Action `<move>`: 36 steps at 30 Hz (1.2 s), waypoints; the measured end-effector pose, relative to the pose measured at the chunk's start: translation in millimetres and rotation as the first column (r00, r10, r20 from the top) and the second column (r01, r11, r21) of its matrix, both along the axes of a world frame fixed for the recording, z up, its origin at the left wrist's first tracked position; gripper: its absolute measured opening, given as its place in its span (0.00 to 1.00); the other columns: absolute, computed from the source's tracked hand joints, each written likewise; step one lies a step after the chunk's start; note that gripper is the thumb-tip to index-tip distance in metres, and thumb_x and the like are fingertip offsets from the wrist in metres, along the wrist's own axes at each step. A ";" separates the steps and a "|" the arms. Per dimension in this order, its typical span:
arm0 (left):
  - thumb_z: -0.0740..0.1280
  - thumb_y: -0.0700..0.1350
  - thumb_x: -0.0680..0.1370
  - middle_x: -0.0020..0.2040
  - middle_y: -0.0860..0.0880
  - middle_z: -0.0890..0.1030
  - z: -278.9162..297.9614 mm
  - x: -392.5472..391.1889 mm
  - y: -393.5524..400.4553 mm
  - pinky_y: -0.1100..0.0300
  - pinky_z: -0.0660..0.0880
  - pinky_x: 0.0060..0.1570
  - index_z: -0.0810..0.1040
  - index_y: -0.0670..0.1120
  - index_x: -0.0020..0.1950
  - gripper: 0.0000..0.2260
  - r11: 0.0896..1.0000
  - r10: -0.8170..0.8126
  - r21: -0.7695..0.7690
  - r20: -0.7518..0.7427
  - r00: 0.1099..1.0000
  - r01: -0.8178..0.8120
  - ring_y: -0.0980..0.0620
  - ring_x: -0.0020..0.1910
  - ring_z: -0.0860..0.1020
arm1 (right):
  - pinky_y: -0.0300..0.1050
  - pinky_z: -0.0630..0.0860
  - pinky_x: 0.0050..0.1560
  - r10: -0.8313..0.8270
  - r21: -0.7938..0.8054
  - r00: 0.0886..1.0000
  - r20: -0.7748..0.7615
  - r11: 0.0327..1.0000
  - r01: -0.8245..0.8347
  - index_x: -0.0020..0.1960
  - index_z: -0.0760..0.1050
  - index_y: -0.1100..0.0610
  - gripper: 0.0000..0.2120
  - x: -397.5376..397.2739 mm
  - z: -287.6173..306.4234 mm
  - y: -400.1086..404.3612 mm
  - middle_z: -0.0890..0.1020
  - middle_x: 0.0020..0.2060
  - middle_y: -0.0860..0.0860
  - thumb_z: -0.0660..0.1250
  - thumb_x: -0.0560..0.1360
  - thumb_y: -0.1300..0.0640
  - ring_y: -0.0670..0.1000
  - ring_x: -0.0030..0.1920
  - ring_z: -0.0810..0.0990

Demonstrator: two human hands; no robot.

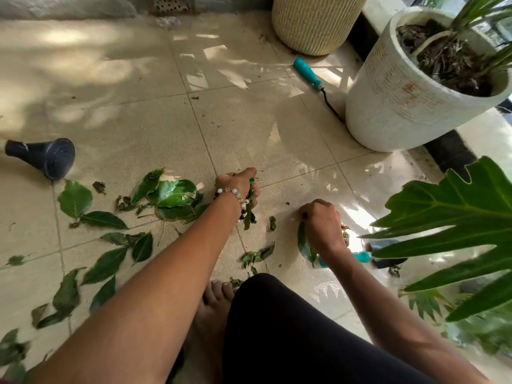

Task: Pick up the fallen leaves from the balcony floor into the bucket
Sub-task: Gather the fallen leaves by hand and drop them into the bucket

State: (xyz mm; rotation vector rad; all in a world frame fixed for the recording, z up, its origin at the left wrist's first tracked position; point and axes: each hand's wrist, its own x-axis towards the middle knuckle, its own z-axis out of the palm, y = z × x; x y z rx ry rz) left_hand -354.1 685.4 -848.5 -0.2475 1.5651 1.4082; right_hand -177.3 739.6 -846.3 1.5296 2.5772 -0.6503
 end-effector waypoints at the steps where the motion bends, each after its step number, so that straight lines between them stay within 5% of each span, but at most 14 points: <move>1: 0.71 0.43 0.75 0.36 0.40 0.77 0.5 0.1 -1.5 0.65 0.69 0.22 0.77 0.35 0.52 0.12 1.000 0.001 -0.002 -0.005 1.000 -0.001 0.52 0.18 0.70 | 0.43 0.76 0.54 0.001 -0.008 1.000 -0.031 1.000 -0.001 0.55 0.80 0.61 0.12 -2.2 0.5 0.5 0.79 0.52 0.57 0.59 0.79 0.65 0.57 0.56 0.77; 3: 0.72 0.43 0.75 0.36 0.40 0.78 0.4 0.1 -4.0 0.64 0.70 0.22 0.77 0.36 0.52 0.13 1.000 0.007 -0.008 -0.004 1.000 -0.007 0.51 0.19 0.71 | 0.37 0.73 0.55 0.053 0.030 0.991 -0.121 0.998 -0.049 0.57 0.80 0.60 0.12 -8.5 4.3 0.2 0.80 0.53 0.55 0.62 0.78 0.66 0.55 0.56 0.78; 8: 0.73 0.44 0.73 0.35 0.42 0.79 -4.2 -3.2 -9.4 0.62 0.70 0.23 0.77 0.38 0.53 0.14 1.000 0.026 0.001 0.018 1.000 -0.026 0.50 0.23 0.73 | 0.48 0.76 0.54 0.348 0.133 0.905 -0.246 0.937 -0.324 0.57 0.81 0.61 0.12 -28.0 9.9 -13.8 0.83 0.51 0.58 0.69 0.74 0.64 0.57 0.50 0.82; 13: 0.73 0.43 0.72 0.32 0.43 0.77 -2.3 -7.9 -12.3 0.63 0.69 0.23 0.76 0.39 0.46 0.10 1.000 0.029 -0.005 -0.001 1.000 -0.029 0.50 0.22 0.72 | 0.63 0.66 0.68 0.392 -0.074 0.907 0.151 0.920 -0.385 0.76 0.61 0.46 0.27 -25.0 -1.2 -38.9 0.59 0.76 0.51 0.63 0.79 0.48 0.58 0.72 0.58; 16: 0.73 0.43 0.73 0.33 0.43 0.78 -1.7 -11.1 -12.2 0.64 0.68 0.23 0.75 0.40 0.43 0.09 0.999 0.033 -0.011 0.000 0.999 -0.033 0.50 0.22 0.72 | 0.51 0.71 0.64 0.447 0.053 0.877 0.174 0.885 -0.462 0.76 0.61 0.48 0.25 -20.6 -5.9 -46.5 0.61 0.75 0.52 0.61 0.80 0.56 0.57 0.68 0.63; 22: 0.73 0.44 0.73 0.32 0.43 0.78 -0.5 -10.7 -15.2 0.64 0.68 0.23 0.76 0.40 0.44 0.09 1.000 0.009 -0.023 0.004 1.000 -0.008 0.50 0.22 0.72 | 0.40 0.71 0.55 0.423 0.162 0.905 0.040 0.891 -0.423 0.63 0.78 0.58 0.14 -17.4 -16.6 -42.9 0.79 0.59 0.54 0.62 0.78 0.64 0.53 0.58 0.74; 26: 0.73 0.44 0.74 0.33 0.43 0.79 0.5 -10.0 -18.9 0.63 0.69 0.23 0.76 0.39 0.46 0.10 0.999 -0.021 -0.024 0.021 1.000 0.022 0.49 0.23 0.73 | 0.41 0.77 0.57 0.031 -0.075 0.944 -0.327 0.995 -0.058 0.50 0.83 0.60 0.08 -30.0 0.7 -23.0 0.85 0.50 0.53 0.67 0.75 0.68 0.49 0.50 0.83; 28: 0.72 0.45 0.74 0.34 0.43 0.80 1.7 -9.6 -19.3 0.63 0.70 0.22 0.77 0.39 0.46 0.10 0.999 -0.032 -0.028 0.027 0.999 0.033 0.49 0.24 0.74 | 0.48 0.80 0.55 -0.353 -0.407 0.768 -0.534 0.904 0.132 0.47 0.82 0.61 0.06 -42.4 18.2 -12.9 0.85 0.46 0.53 0.70 0.72 0.68 0.49 0.47 0.84; 30: 0.73 0.47 0.74 0.36 0.42 0.82 3.9 -9.2 -18.1 0.63 0.71 0.24 0.79 0.38 0.47 0.12 0.997 -0.054 -0.052 0.013 0.998 0.055 0.47 0.27 0.77 | 0.49 0.81 0.53 -0.603 -0.651 0.520 -0.606 0.751 0.111 0.48 0.81 0.64 0.07 -59.6 33.3 -5.8 0.84 0.45 0.55 0.70 0.71 0.70 0.51 0.46 0.83; 33: 0.71 0.53 0.74 0.39 0.40 0.84 11.7 -6.8 -13.8 0.62 0.72 0.25 0.81 0.39 0.47 0.16 0.993 -0.108 -0.033 0.054 0.993 0.110 0.45 0.31 0.80 | 0.45 0.81 0.48 -0.674 -0.694 0.310 -0.671 0.717 0.058 0.47 0.81 0.62 0.07 -89.9 46.3 -5.1 0.84 0.42 0.55 0.70 0.71 0.71 0.51 0.43 0.82; 36: 0.65 0.65 0.74 0.38 0.43 0.83 20.5 -5.7 -9.0 0.62 0.73 0.27 0.81 0.42 0.51 0.26 0.991 -0.135 0.044 0.215 0.967 0.129 0.45 0.31 0.81 | 0.46 0.81 0.50 -0.623 -0.598 0.300 -0.723 0.781 0.182 0.44 0.82 0.57 0.08 -112.7 44.3 -13.5 0.85 0.42 0.52 0.72 0.70 0.69 0.50 0.45 0.84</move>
